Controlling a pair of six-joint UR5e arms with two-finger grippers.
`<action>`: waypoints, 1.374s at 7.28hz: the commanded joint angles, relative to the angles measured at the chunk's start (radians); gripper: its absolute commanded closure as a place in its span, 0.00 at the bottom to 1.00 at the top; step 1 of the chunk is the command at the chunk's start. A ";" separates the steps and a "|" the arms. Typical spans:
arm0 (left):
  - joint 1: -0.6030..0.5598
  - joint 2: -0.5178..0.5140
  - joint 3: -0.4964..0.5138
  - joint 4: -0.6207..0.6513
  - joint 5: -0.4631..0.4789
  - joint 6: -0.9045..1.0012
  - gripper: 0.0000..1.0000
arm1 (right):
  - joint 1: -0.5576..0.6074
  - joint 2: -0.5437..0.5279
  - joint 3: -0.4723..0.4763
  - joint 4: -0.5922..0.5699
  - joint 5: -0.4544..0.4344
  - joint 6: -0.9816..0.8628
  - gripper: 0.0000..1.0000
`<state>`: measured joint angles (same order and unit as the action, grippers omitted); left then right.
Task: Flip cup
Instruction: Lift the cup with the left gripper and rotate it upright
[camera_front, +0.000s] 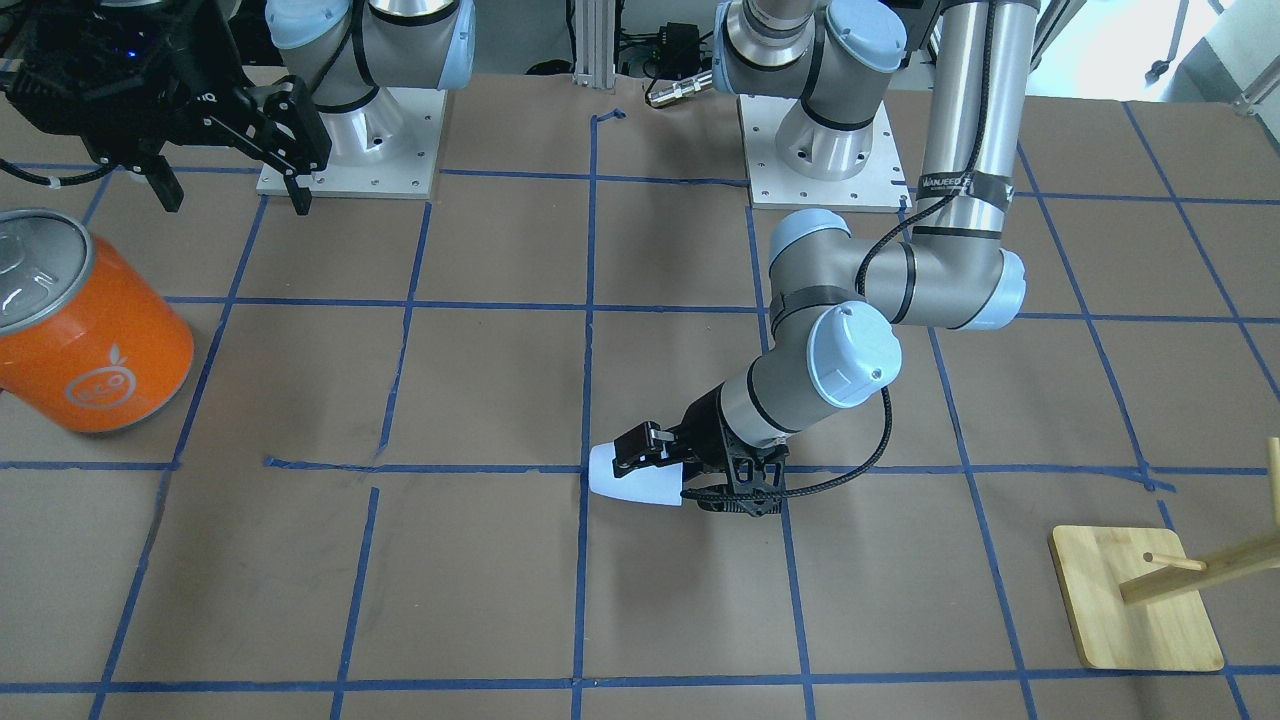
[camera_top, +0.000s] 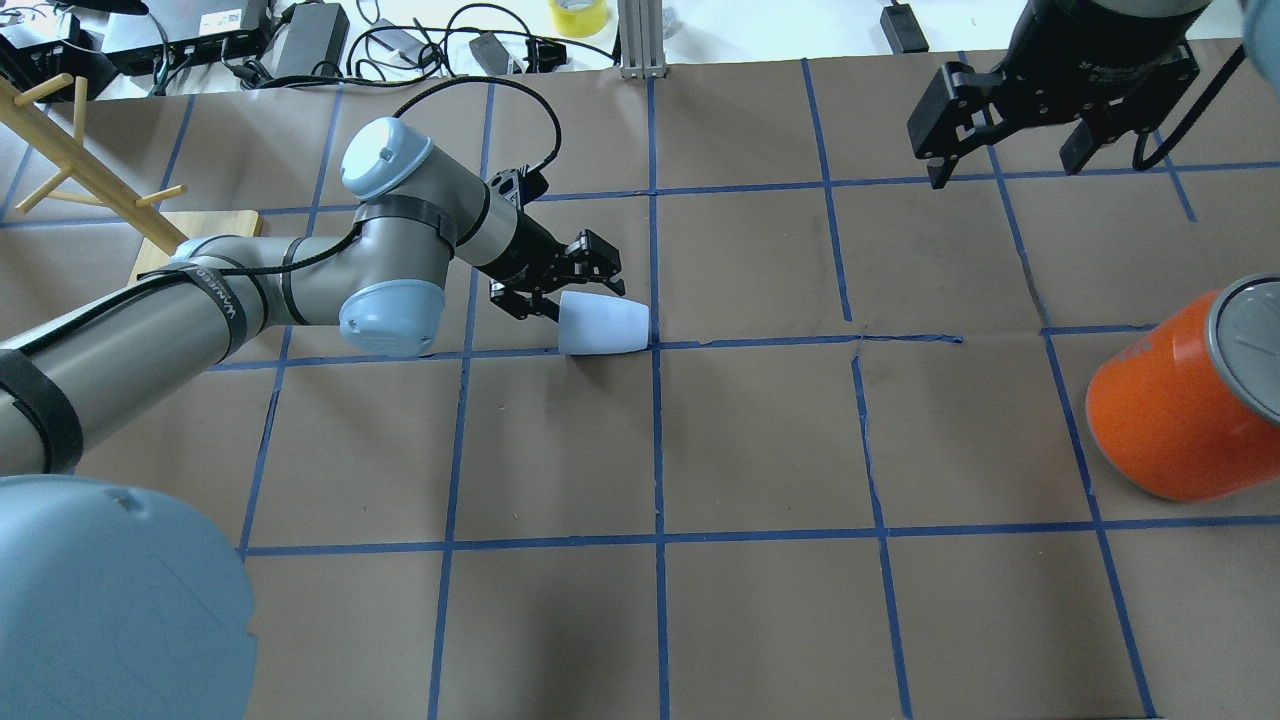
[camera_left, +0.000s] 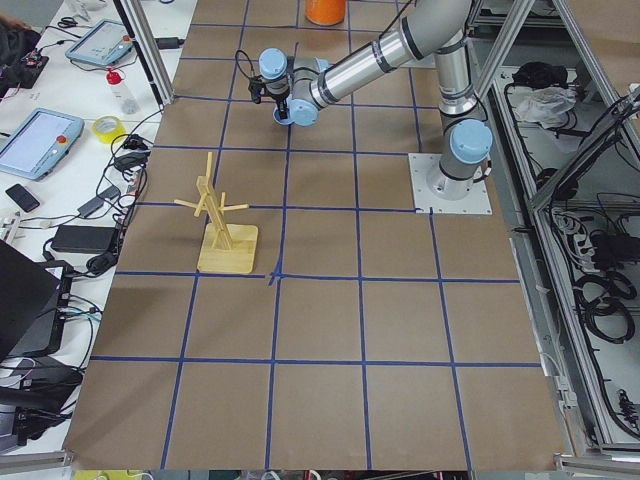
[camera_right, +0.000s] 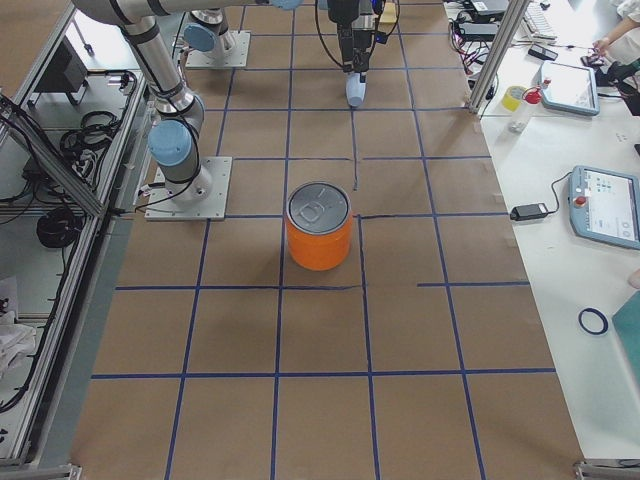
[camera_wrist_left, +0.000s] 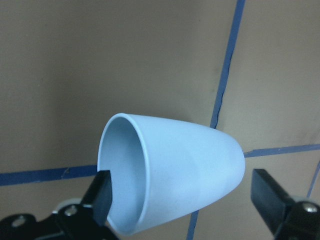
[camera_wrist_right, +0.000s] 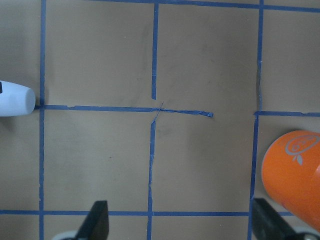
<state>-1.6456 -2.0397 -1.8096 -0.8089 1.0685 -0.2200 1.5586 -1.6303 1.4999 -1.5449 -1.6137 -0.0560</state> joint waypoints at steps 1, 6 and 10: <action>-0.005 -0.002 0.001 -0.007 -0.001 -0.004 1.00 | -0.002 0.000 -0.001 0.000 -0.005 -0.001 0.00; -0.025 0.036 0.110 -0.026 0.039 -0.185 1.00 | -0.002 0.000 -0.004 0.000 0.005 -0.001 0.00; -0.031 0.085 0.179 -0.033 0.238 -0.167 1.00 | -0.002 0.001 -0.004 0.000 0.008 -0.001 0.00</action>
<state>-1.6771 -1.9766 -1.6717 -0.8374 1.2352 -0.3988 1.5570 -1.6284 1.4956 -1.5456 -1.6069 -0.0568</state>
